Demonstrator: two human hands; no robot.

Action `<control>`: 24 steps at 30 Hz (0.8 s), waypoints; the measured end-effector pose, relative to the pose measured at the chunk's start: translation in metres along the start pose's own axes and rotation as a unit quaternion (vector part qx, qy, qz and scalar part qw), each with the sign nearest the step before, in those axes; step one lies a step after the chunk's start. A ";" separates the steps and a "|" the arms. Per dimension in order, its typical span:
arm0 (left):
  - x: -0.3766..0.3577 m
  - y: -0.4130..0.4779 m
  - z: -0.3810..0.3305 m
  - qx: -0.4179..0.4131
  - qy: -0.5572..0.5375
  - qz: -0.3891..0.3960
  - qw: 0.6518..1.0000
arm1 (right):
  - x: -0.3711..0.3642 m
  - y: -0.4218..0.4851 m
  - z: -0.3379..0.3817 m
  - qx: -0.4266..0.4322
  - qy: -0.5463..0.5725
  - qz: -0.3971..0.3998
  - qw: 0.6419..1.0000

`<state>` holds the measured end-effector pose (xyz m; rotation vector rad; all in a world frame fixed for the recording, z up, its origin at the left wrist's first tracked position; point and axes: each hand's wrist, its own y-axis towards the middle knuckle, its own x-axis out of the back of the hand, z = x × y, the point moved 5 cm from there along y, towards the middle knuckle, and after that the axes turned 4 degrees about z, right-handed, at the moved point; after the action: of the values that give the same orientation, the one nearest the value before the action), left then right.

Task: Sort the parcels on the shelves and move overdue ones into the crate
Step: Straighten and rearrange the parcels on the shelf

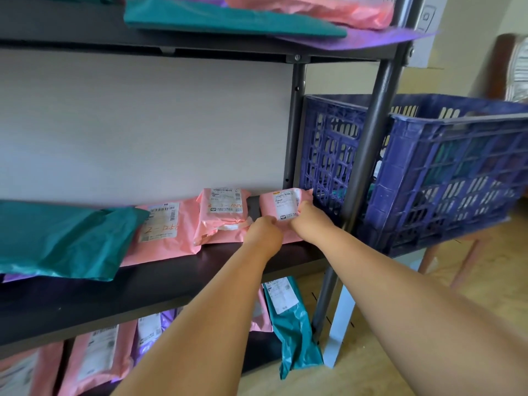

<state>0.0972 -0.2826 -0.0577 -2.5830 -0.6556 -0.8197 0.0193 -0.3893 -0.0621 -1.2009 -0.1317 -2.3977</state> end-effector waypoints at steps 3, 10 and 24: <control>0.006 -0.010 -0.002 -0.013 -0.106 -0.016 0.994 | 0.010 -0.016 0.004 0.012 -0.004 -0.013 1.000; 0.027 -0.052 0.003 -0.020 -0.272 -0.084 0.958 | 0.035 -0.071 0.015 0.073 0.088 -0.058 0.992; 0.022 -0.084 0.033 -0.028 -0.395 -0.034 0.918 | 0.031 -0.141 -0.002 0.083 0.429 -0.035 0.899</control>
<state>0.0845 -0.1908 -0.0540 -2.9153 -0.9372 0.2525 -0.0601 -0.2747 -0.0231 0.0044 -0.0918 -2.6761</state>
